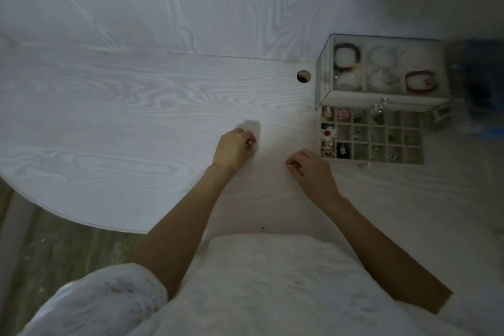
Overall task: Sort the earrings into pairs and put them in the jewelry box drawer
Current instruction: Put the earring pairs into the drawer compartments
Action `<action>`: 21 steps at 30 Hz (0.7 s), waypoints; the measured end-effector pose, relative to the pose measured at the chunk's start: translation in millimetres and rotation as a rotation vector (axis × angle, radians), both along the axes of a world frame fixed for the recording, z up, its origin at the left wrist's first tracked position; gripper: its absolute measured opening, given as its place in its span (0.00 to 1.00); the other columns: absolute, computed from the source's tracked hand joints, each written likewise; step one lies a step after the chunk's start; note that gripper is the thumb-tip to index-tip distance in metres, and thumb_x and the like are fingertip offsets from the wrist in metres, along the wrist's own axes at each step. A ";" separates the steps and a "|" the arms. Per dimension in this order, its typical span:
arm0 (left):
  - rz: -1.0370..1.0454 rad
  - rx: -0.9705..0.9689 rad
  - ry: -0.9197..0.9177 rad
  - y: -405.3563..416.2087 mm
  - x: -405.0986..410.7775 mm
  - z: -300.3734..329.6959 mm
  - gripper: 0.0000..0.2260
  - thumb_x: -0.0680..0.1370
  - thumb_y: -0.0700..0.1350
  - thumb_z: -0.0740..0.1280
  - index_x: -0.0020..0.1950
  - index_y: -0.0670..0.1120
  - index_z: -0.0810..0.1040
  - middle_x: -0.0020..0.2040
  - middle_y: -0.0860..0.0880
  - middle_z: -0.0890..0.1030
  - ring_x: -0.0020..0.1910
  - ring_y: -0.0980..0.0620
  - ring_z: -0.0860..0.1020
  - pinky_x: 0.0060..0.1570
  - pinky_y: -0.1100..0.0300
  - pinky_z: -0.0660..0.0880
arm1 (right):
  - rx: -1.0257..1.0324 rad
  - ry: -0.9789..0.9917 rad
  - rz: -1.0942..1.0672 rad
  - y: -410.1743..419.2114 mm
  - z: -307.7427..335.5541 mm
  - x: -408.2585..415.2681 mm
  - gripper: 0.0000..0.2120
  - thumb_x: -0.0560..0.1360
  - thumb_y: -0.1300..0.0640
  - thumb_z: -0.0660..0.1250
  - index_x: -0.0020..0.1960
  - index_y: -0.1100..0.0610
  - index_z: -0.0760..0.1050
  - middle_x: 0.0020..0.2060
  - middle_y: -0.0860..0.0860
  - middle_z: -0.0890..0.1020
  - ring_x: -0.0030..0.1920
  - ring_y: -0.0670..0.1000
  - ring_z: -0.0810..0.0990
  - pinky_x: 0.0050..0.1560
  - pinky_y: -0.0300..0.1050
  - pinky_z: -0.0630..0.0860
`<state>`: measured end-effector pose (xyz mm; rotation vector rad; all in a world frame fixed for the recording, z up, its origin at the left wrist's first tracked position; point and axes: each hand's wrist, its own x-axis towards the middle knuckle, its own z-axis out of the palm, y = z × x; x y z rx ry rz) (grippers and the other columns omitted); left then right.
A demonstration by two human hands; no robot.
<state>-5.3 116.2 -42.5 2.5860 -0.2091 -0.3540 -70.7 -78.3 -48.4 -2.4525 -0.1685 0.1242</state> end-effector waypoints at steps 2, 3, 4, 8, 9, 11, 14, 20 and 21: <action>-0.044 -0.019 0.007 -18.9 -12.6 0.9 0.07 0.71 0.37 0.67 0.47 0.42 0.82 0.45 0.42 0.81 0.43 0.43 0.79 0.44 0.57 0.71 | 0.030 -0.006 -0.071 -17.4 -1.0 -17.5 0.02 0.74 0.63 0.67 0.45 0.61 0.79 0.42 0.56 0.80 0.41 0.52 0.77 0.42 0.44 0.74; -0.064 -0.030 0.008 -26.2 -18.0 0.7 0.07 0.70 0.36 0.67 0.47 0.42 0.82 0.45 0.42 0.81 0.43 0.43 0.79 0.44 0.57 0.72 | 0.044 -0.010 -0.104 -23.5 -2.7 -23.4 0.02 0.74 0.63 0.67 0.44 0.61 0.79 0.42 0.56 0.80 0.41 0.52 0.77 0.42 0.46 0.76; -0.098 -0.039 0.008 -38.3 -25.1 0.6 0.08 0.69 0.36 0.68 0.46 0.42 0.82 0.45 0.43 0.81 0.42 0.43 0.79 0.43 0.58 0.72 | 0.060 -0.013 -0.148 -32.8 -2.8 -32.8 0.02 0.73 0.63 0.67 0.44 0.60 0.79 0.42 0.55 0.80 0.41 0.53 0.78 0.42 0.48 0.77; -0.177 -0.051 -0.014 -67.1 -36.8 -1.0 0.07 0.69 0.35 0.69 0.45 0.42 0.82 0.45 0.43 0.82 0.43 0.43 0.80 0.42 0.60 0.71 | 0.118 0.004 -0.283 -59.1 1.7 -54.9 0.03 0.74 0.63 0.67 0.46 0.61 0.79 0.43 0.56 0.82 0.42 0.53 0.80 0.45 0.46 0.77; -0.173 -0.052 -0.022 -74.1 -37.6 -1.3 0.07 0.69 0.35 0.69 0.45 0.42 0.82 0.45 0.43 0.82 0.42 0.43 0.80 0.42 0.62 0.70 | 0.126 -0.009 -0.318 -70.4 5.7 -57.7 0.03 0.74 0.63 0.67 0.46 0.61 0.80 0.43 0.56 0.82 0.42 0.53 0.80 0.46 0.45 0.77; -0.141 -0.045 -0.033 -81.5 -36.9 -1.1 0.06 0.71 0.37 0.69 0.46 0.43 0.82 0.44 0.43 0.82 0.41 0.44 0.80 0.41 0.63 0.67 | 0.106 -0.060 -0.378 -94.3 15.0 -55.5 0.03 0.74 0.63 0.68 0.46 0.61 0.79 0.42 0.57 0.82 0.41 0.53 0.80 0.45 0.46 0.77; -0.115 -0.006 0.002 -92.2 -33.2 3.4 0.06 0.72 0.38 0.69 0.47 0.44 0.82 0.44 0.43 0.81 0.43 0.45 0.79 0.42 0.62 0.68 | 0.025 -0.136 -0.482 -141.8 28.3 -41.2 0.04 0.73 0.63 0.68 0.46 0.62 0.79 0.40 0.59 0.82 0.40 0.56 0.79 0.43 0.43 0.72; -0.098 0.053 0.036 -98.3 -30.7 9.1 0.07 0.70 0.37 0.69 0.47 0.43 0.82 0.45 0.42 0.81 0.44 0.45 0.78 0.42 0.62 0.66 | -0.118 -0.209 -0.521 -206.0 28.8 11.2 0.04 0.73 0.65 0.65 0.44 0.64 0.79 0.38 0.62 0.81 0.39 0.58 0.77 0.39 0.41 0.66; -0.094 0.048 0.024 -98.0 -31.4 7.8 0.07 0.70 0.37 0.70 0.47 0.43 0.82 0.44 0.42 0.81 0.43 0.45 0.79 0.42 0.62 0.68 | -0.141 -0.222 -0.503 -209.7 26.6 21.4 0.04 0.72 0.66 0.64 0.42 0.65 0.78 0.37 0.62 0.80 0.37 0.57 0.76 0.37 0.41 0.65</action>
